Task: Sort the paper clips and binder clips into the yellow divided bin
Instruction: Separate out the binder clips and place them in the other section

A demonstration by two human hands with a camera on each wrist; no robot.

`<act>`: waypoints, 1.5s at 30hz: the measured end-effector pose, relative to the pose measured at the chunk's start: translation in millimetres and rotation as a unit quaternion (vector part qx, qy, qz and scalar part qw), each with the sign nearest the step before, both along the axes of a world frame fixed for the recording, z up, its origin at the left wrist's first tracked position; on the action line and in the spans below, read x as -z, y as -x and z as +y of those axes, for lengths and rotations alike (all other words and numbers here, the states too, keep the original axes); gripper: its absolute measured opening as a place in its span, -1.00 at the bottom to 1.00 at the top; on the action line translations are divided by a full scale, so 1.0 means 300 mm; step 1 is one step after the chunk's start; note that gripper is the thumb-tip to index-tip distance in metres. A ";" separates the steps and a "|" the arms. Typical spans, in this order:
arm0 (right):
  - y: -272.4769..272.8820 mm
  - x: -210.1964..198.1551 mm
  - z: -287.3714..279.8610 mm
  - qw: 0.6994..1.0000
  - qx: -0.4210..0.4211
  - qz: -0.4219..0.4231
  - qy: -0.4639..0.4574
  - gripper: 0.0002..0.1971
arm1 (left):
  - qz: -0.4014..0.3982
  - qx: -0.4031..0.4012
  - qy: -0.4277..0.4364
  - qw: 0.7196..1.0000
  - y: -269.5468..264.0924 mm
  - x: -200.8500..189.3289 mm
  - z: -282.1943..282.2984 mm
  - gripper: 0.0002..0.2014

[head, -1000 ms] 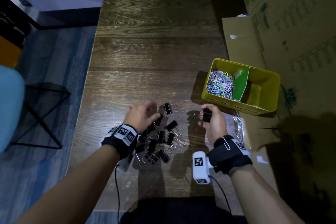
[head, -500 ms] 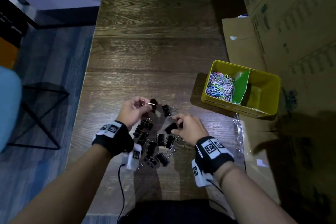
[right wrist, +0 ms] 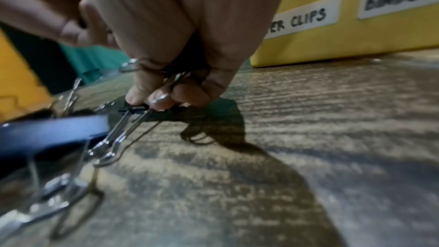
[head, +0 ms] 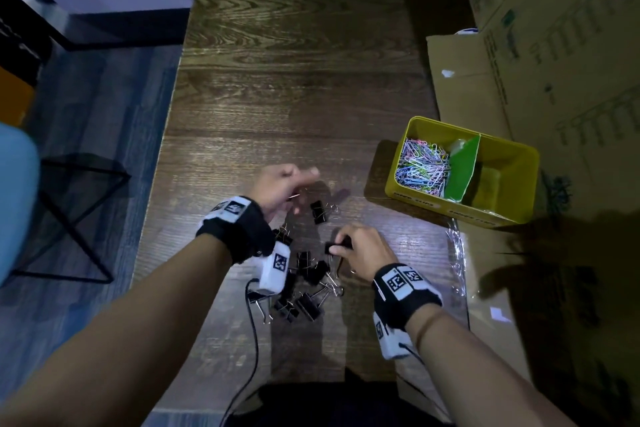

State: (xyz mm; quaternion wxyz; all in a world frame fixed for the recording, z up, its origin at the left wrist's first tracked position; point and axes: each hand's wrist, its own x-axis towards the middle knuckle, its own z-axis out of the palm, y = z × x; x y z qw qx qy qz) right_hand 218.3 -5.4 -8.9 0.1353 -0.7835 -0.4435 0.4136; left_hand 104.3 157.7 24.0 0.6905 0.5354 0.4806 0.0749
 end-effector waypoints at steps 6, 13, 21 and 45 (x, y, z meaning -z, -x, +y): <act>-0.039 -0.017 -0.037 0.965 0.217 0.139 -0.056 -0.87 | 0.253 0.385 -0.320 0.828 -0.084 0.046 -0.057 -0.36; -0.081 -0.100 -0.076 0.833 0.386 0.376 -0.129 -0.81 | 0.294 0.410 -0.355 0.787 -0.062 0.135 -0.095 -0.45; -0.207 -0.261 -0.181 0.716 0.486 0.465 -0.190 -0.82 | -0.010 -0.060 0.098 0.993 -0.052 0.050 -0.089 -0.94; -0.651 -0.212 -0.243 0.877 0.456 -0.068 -0.136 -0.63 | -0.035 0.195 -0.028 0.980 -0.769 -0.227 -0.360 -0.79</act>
